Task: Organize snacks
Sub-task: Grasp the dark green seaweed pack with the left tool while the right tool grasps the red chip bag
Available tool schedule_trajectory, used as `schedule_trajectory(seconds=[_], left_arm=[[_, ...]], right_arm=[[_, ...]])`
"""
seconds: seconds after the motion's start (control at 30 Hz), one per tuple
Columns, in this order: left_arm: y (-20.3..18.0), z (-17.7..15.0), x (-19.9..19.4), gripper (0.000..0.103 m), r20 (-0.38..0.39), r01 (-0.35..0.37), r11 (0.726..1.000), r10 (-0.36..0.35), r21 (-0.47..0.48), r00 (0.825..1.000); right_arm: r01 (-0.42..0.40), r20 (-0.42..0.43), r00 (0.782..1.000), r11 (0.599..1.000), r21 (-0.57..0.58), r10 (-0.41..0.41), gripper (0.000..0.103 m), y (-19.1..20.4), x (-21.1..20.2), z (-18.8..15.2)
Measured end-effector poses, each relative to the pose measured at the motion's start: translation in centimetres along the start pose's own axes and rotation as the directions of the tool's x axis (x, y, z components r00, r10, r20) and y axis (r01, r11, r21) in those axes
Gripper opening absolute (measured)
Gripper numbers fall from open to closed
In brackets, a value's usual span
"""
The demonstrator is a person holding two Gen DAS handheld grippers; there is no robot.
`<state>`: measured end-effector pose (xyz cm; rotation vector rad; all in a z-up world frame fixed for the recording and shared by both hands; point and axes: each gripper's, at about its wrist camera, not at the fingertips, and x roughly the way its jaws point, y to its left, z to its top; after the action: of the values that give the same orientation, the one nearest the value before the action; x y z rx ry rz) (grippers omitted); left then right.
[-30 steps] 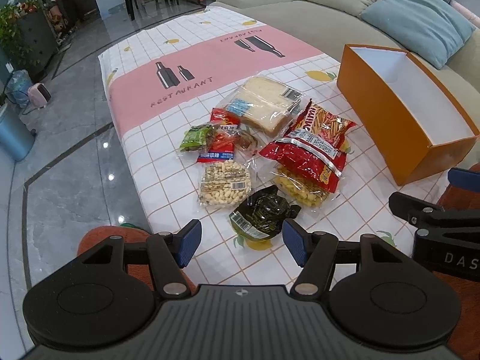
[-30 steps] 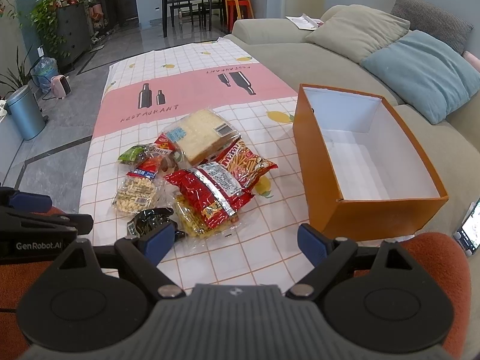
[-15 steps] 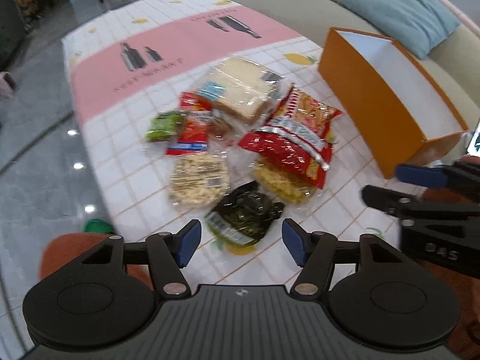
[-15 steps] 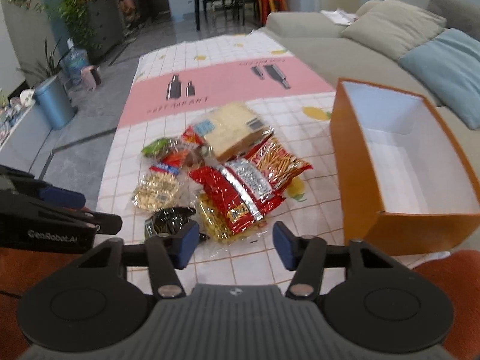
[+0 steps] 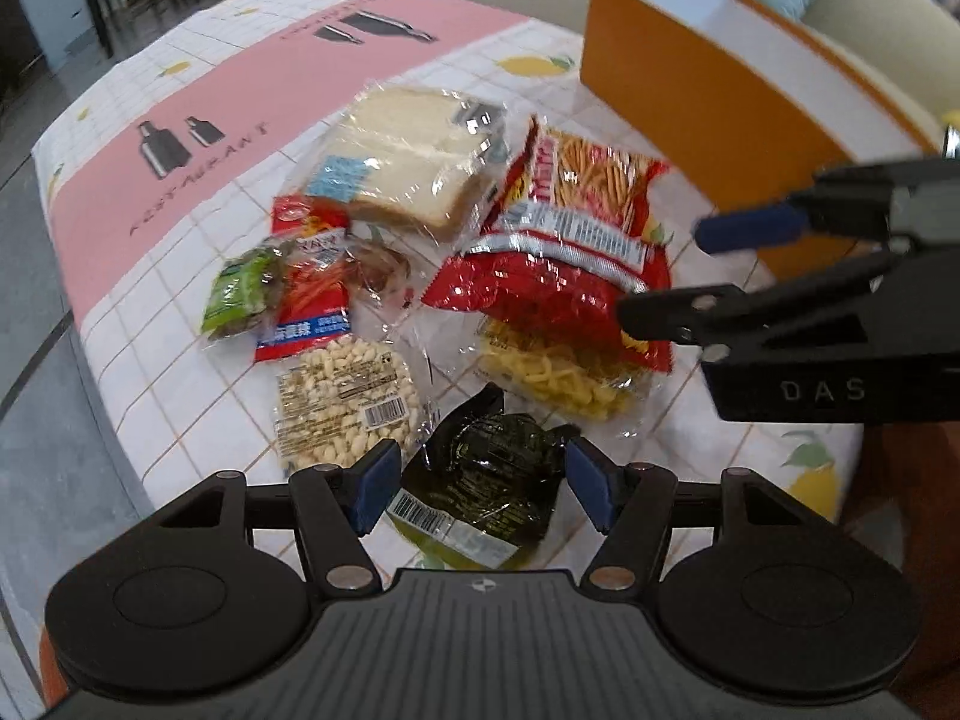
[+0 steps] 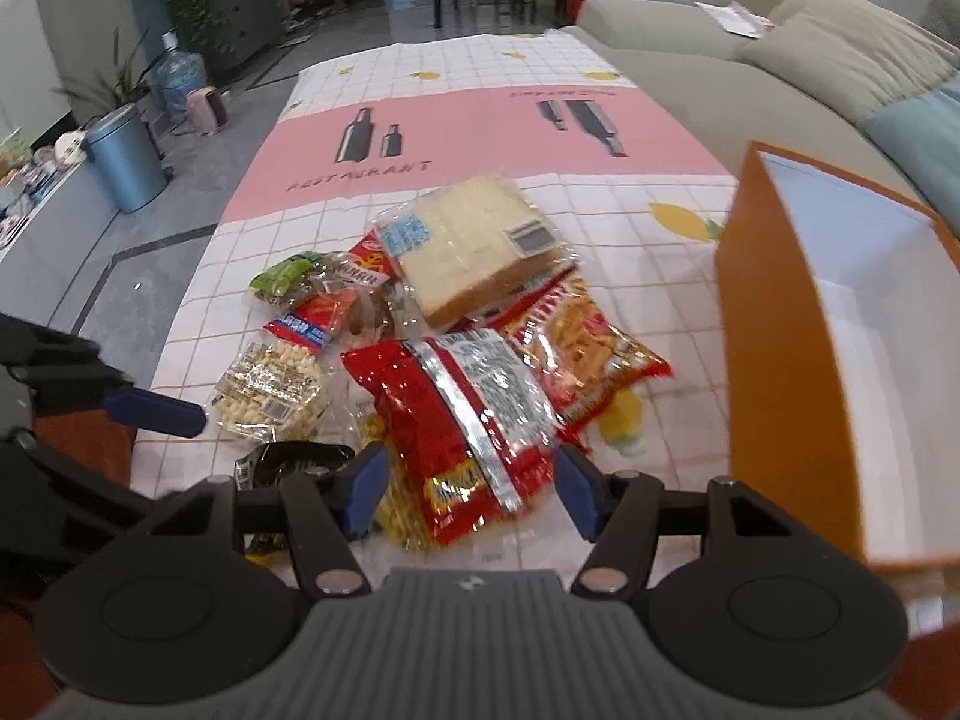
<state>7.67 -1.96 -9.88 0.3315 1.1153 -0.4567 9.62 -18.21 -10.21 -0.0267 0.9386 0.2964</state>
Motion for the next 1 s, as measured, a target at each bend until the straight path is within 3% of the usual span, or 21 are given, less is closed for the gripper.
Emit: schedule_trajectory(seconds=[0.17, 0.33, 0.43, 0.57, 0.67, 0.73, 0.93, 1.0], left_arm=[[-0.5, 0.2, 1.7, 0.074, -0.042, 0.036, 0.999, -0.035, 0.025, 0.998], [-0.9, 0.3, 3.3, 0.075, -0.074, 0.047, 0.999, -0.045, 0.028, 0.996], [-1.3, 0.4, 3.5, 0.084, -0.071, 0.053, 0.998, -0.049, 0.045, 0.996], [-2.1, 0.2, 3.7, 0.091, -0.072, 0.047, 0.995, -0.041, 0.091, 0.997], [-2.8, -0.1, 4.0, 0.092, -0.073, 0.017, 0.990, -0.007, 0.141, 0.997], [-3.5, -0.4, 4.0, 0.090, -0.071, -0.011, 0.984, 0.025, 0.179, 0.997], [-5.7, -1.3, 4.4, 0.082, -0.042, -0.131, 0.940, 0.152, 0.314, 0.988], [-5.8, -1.3, 4.3, 0.074, -0.032, -0.145, 0.938, 0.163, 0.315, 0.986]], right_arm=[[-0.051, -0.004, 0.999, 0.998, -0.049, 0.051, 0.061, 0.2, 2.0, 0.4], [-0.033, -0.035, 0.999, 0.995, -0.096, 0.030, 0.066, 0.3, 4.3, 0.5], [-0.033, -0.032, 0.999, 0.994, -0.106, 0.030, 0.073, 0.1, 5.1, 0.1], [-0.028, -0.016, 1.000, 0.991, -0.133, 0.026, 0.075, 0.3, 5.6, -0.4], [-0.028, -0.012, 1.000, 0.991, -0.132, 0.027, 0.075, 0.1, 5.8, -0.5], [-0.024, -0.012, 1.000, 0.993, -0.111, 0.023, 0.068, -0.2, 5.8, -0.5], [-0.033, -0.022, 0.999, 0.996, -0.088, 0.031, 0.067, -0.5, 5.5, -0.4], [-0.040, -0.026, 0.999, 0.996, -0.075, 0.038, 0.066, -0.7, 5.3, -0.4]])
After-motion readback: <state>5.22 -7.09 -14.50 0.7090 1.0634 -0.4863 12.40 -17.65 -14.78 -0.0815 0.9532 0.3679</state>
